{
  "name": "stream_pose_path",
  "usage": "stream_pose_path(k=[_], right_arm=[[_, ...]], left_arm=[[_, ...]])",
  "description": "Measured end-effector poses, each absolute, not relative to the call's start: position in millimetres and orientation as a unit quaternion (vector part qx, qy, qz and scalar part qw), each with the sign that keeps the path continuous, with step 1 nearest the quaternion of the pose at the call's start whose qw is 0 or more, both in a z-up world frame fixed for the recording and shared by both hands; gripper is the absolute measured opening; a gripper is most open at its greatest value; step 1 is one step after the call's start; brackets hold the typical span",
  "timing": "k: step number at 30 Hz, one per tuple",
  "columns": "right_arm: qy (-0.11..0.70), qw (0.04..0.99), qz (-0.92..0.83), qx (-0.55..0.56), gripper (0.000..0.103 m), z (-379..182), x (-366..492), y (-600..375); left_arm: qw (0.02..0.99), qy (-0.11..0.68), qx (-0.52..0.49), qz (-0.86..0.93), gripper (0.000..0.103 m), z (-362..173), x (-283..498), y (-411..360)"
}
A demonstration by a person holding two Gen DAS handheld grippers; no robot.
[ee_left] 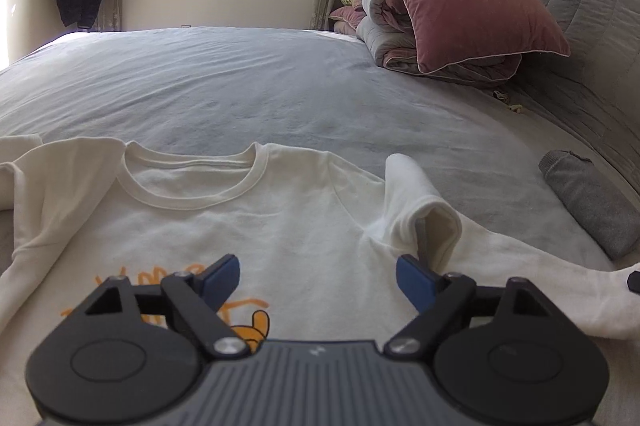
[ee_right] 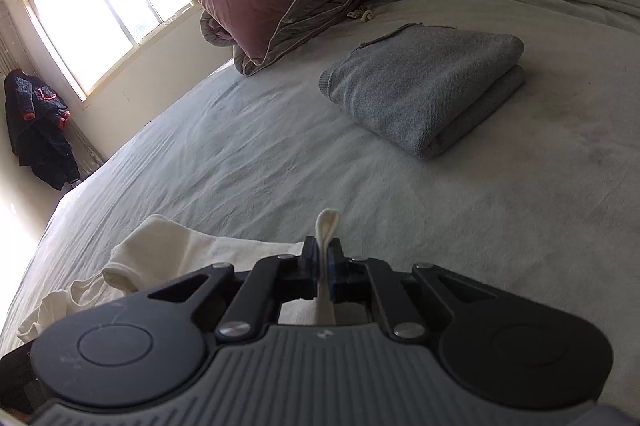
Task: Fold clothes
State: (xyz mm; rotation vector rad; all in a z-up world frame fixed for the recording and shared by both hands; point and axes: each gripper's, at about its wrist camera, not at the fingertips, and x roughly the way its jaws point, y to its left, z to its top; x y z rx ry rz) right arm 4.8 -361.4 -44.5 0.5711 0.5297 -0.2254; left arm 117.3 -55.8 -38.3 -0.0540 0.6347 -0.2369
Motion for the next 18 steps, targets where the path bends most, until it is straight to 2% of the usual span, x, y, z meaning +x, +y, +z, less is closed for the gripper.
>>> stream_pose_path(k=[1,3,8,12,18], right_arm=[[0.253,0.923,-0.114,0.267,0.005,-41,5,-365],[0.243,0.930,-0.122,0.246,0.005,-33,6,-371],[0.226,0.945,-0.144,0.189,0.005,-14,15,-388],[0.227,0.948,-0.161,0.151,0.005,-5,26,-405],[0.256,0.944,-0.174,0.118,0.005,-9,47,-433]], left_arm=[[0.942,0.311,-0.027,-0.118,0.071,-38,122,-59],[0.941,0.313,-0.034,-0.123,0.055,-37,132,-65],[0.932,0.332,-0.046,-0.138,0.031,-44,153,-84],[0.927,0.339,-0.023,-0.157,0.027,-53,161,-107],[0.928,0.326,0.025,-0.176,0.027,-69,162,-140]])
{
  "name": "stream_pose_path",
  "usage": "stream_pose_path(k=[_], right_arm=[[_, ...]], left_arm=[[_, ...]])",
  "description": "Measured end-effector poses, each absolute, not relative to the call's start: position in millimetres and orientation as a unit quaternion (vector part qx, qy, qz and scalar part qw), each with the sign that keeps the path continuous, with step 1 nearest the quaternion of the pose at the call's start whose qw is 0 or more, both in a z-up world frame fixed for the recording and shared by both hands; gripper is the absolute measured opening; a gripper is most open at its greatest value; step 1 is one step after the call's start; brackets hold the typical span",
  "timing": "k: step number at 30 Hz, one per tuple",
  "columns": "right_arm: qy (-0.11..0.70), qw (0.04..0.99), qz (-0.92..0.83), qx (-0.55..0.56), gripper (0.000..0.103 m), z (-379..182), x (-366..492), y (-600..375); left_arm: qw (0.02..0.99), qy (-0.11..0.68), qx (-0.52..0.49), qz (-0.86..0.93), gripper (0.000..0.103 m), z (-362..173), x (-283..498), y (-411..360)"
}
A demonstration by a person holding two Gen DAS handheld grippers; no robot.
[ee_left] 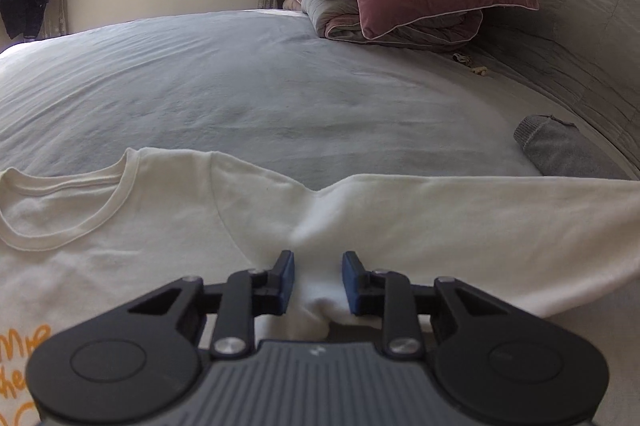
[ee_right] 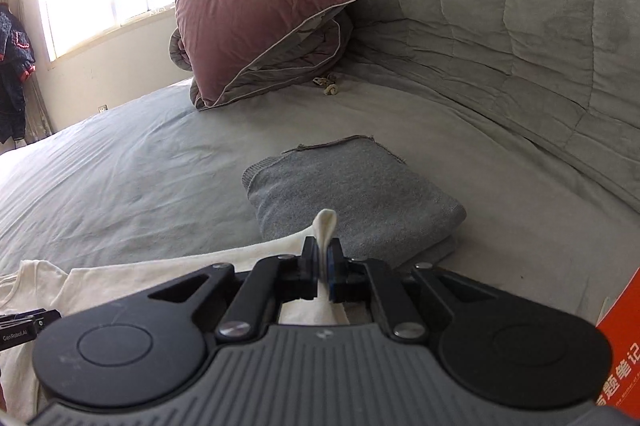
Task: Fold clothes
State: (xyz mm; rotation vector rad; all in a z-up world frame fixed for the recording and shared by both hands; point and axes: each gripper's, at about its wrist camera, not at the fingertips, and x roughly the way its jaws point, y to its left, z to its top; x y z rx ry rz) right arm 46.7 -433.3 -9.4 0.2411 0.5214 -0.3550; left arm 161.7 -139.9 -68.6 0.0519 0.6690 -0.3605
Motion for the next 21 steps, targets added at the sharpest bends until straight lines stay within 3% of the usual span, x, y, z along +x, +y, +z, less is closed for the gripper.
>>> stream_pose_path(k=[7,8,10,11,12,14,21], right_arm=[[0.302,0.930,-0.168,0.125,0.007,-45,68,-448],[0.297,0.931,-0.164,0.136,0.014,-47,66,-451],[0.290,0.929,-0.157,0.168,0.019,-42,60,-460],[0.286,0.928,-0.155,0.184,0.030,-40,56,-464],[0.278,0.929,-0.157,0.189,0.048,-37,51,-466],[0.265,0.930,-0.162,0.195,0.057,-30,42,-469],[0.262,0.935,-0.151,0.184,0.057,-16,27,-450]], left_arm=[[0.933,0.308,0.090,-0.163,0.027,-69,157,-161],[0.933,0.309,0.085,-0.165,0.029,-67,157,-159],[0.932,0.311,0.073,-0.169,0.032,-62,156,-155],[0.933,0.310,0.061,-0.170,0.034,-60,154,-151],[0.935,0.307,0.049,-0.170,0.036,-58,152,-148],[0.939,0.300,0.030,-0.167,0.036,-55,147,-141],[0.949,0.283,-0.007,-0.134,0.036,-52,134,-106]])
